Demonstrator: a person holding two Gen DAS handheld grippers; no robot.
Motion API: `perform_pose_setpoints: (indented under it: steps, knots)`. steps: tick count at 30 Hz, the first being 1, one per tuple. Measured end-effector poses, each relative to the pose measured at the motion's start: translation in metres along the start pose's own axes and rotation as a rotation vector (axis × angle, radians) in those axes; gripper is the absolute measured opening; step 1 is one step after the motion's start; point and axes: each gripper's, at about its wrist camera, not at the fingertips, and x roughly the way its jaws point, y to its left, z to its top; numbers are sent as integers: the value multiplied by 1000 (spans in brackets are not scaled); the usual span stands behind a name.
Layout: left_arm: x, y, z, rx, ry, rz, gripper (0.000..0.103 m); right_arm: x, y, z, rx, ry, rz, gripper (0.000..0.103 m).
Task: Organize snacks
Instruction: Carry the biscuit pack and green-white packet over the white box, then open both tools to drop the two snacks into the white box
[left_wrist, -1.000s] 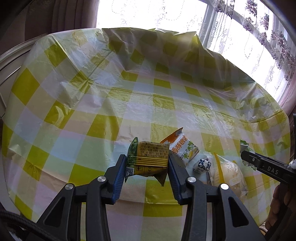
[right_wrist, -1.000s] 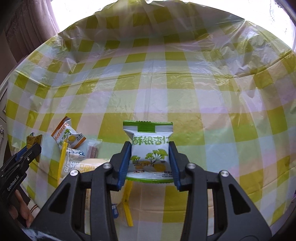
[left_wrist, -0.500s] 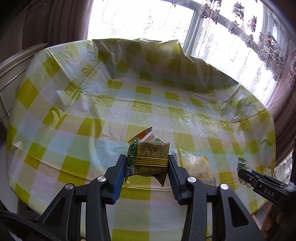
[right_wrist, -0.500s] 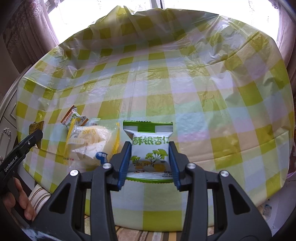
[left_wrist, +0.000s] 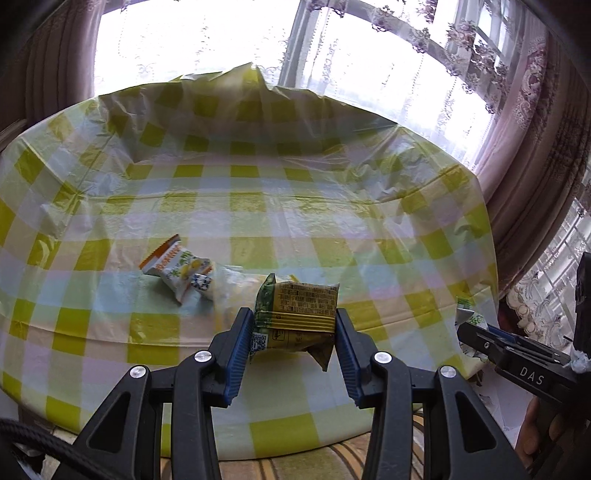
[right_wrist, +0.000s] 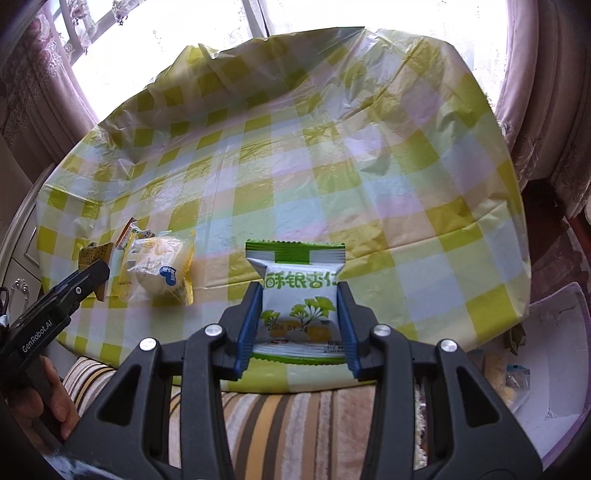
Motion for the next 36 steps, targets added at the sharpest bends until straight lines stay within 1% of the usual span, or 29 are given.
perform_pose_setpoints:
  steps: [10, 14, 19, 26, 30, 31, 33, 34, 36]
  knots:
    - [12, -102, -16, 200, 100, -175, 45, -50, -86, -31, 107, -23, -115, 44]
    - [17, -141, -26, 285, 146, -236, 45, -62, -120, -49, 162, -11, -154, 44]
    - [21, -179, -37, 360, 196, -297, 45, -70, -151, -70, 211, 9, -189, 44]
    - [31, -221, -57, 420, 299, -399, 45, -75, -184, -96, 276, 43, -232, 44]
    - [28, -238, -65, 455, 325, -455, 46, -79, -196, -102, 305, 44, -243, 44]
    - [29, -241, -65, 457, 335, -477, 46, -80, -197, -102, 310, 43, -245, 44]
    - [33, -244, -67, 443, 366, -521, 51, -81, -200, -101, 316, 40, -250, 44]
    - [34, -244, -68, 433, 380, -529, 51, -81, -200, -100, 317, 41, -253, 45]
    - [36, -243, -69, 422, 386, -521, 51, -81, -201, -100, 325, 37, -250, 48]
